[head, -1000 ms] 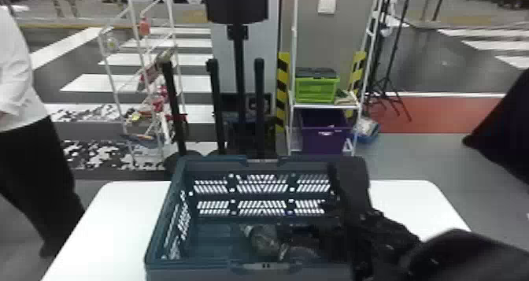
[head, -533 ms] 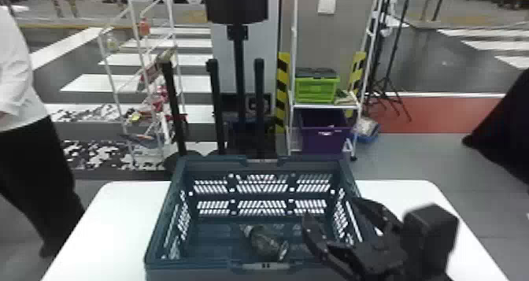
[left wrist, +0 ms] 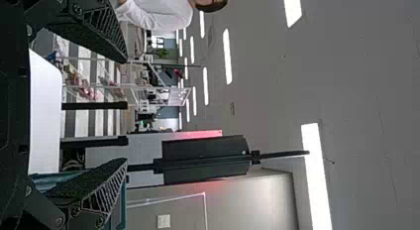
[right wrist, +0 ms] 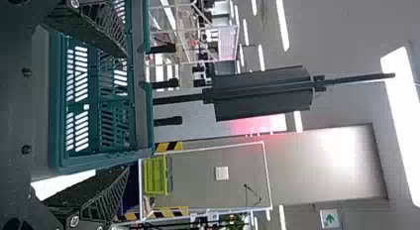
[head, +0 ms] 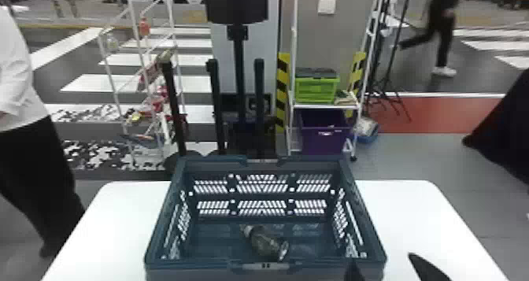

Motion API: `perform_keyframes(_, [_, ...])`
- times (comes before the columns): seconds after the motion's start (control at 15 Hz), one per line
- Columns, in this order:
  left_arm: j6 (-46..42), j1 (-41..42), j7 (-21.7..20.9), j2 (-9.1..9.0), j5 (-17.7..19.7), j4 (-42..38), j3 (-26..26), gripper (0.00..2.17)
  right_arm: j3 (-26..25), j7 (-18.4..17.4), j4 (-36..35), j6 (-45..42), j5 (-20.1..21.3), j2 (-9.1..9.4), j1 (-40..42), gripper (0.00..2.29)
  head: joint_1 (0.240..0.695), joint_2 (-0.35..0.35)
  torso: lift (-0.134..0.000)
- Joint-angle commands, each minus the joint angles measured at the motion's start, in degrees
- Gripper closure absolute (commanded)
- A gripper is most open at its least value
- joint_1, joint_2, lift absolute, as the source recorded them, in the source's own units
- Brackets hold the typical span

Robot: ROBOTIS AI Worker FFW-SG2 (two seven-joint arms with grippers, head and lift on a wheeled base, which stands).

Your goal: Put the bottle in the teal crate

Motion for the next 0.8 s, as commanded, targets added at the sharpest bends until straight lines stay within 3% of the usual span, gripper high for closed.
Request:
perform_keyframes(0.0, [0.3,0.1,-0.1,-0.03,-0.1,-0.5,0.0,0.19,-1.1,0.0,2.9,-8.0,-0.2,0.65,4.5,0.11,0.499,0.0,0.0])
perform_keyframes(0.4, [1.2,0.3,-0.1,-0.03,-0.7,-1.7,-0.2,0.19,-3.8,1.1,9.3,-23.9,-0.3,0.21,11.5,0.11,0.499,0.0,0.0])
perform_keyframes(0.73, [1.7,0.5,0.0,-0.11,-1.7,-2.0,-1.0,0.19,-4.5,1.3,9.5,-24.0,-0.3,-0.23,13.4,0.12,0.499,0.0,0.0])
